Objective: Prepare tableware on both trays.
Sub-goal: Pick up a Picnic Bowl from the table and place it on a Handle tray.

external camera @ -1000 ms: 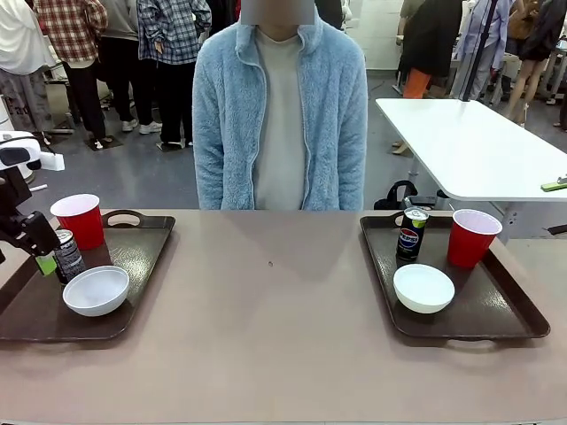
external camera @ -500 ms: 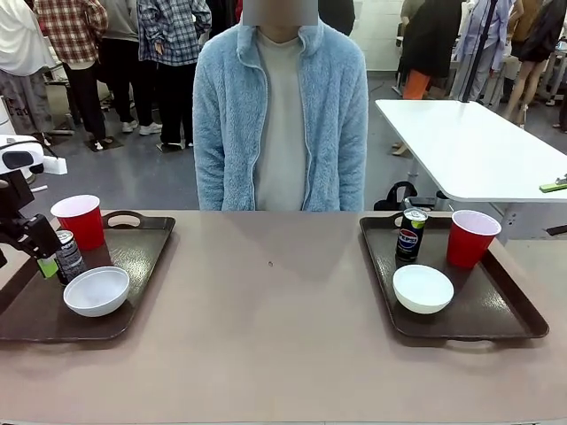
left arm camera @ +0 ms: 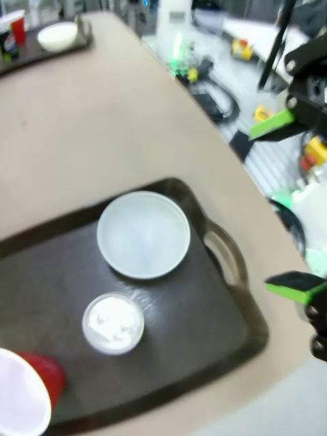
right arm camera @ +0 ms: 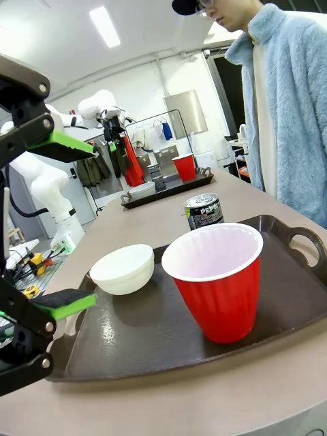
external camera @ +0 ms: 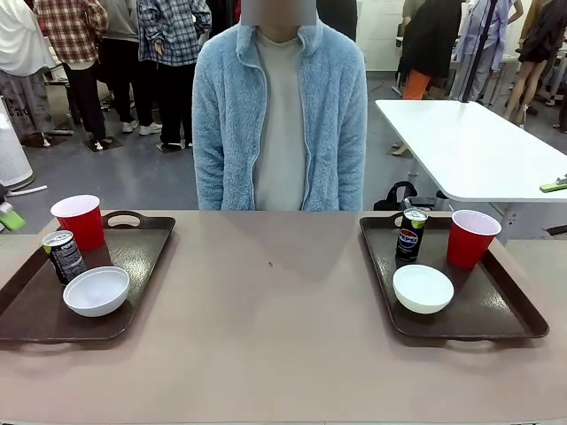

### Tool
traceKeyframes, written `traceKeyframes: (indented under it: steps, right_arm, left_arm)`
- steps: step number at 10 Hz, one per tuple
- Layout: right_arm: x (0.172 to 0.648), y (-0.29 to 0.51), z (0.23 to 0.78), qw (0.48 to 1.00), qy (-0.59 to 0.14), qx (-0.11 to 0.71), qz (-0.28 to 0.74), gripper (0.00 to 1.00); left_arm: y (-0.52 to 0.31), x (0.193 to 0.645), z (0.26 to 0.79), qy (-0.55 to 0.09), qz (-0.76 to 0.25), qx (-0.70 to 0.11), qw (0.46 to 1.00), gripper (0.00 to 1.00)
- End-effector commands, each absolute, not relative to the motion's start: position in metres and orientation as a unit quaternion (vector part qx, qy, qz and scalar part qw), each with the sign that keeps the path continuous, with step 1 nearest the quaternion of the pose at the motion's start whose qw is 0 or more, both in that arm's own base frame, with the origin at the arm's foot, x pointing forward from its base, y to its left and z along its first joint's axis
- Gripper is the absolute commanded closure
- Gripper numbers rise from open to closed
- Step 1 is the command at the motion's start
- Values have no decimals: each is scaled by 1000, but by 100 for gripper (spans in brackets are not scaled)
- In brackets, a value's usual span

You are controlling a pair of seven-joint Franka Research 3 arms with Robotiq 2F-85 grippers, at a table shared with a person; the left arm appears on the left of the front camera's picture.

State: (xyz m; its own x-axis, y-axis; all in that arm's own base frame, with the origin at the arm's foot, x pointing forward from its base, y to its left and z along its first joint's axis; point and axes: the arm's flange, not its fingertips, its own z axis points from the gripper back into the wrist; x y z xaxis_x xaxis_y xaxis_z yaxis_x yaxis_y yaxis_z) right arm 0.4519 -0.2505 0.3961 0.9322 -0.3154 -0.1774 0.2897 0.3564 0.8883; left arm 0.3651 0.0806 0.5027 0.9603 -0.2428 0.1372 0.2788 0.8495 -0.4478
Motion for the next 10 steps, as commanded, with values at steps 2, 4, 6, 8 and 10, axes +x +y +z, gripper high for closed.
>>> traceKeyframes:
  steps: [2, 4, 6, 8, 10]
  right_arm:
    - [453, -250, 396, 823, -14, 538, -183, 3]
    - [453, -250, 396, 823, -14, 538, -183, 3]
    - [453, -250, 396, 823, -14, 538, -183, 3]
    - [453, -250, 396, 823, -14, 538, -183, 3]
    - [453, -250, 396, 823, -14, 538, -183, 3]
  left_arm:
    - [152, 410, 492, 2, -123, -354, 927, 0]
    - [199, 413, 465, -25, -35, -392, 919, 0]
    - [238, 409, 440, -34, 6, -442, 896, 0]
    - [260, 408, 433, -48, 2, -476, 878, 0]
    - [281, 398, 426, -60, 9, -498, 865, 0]
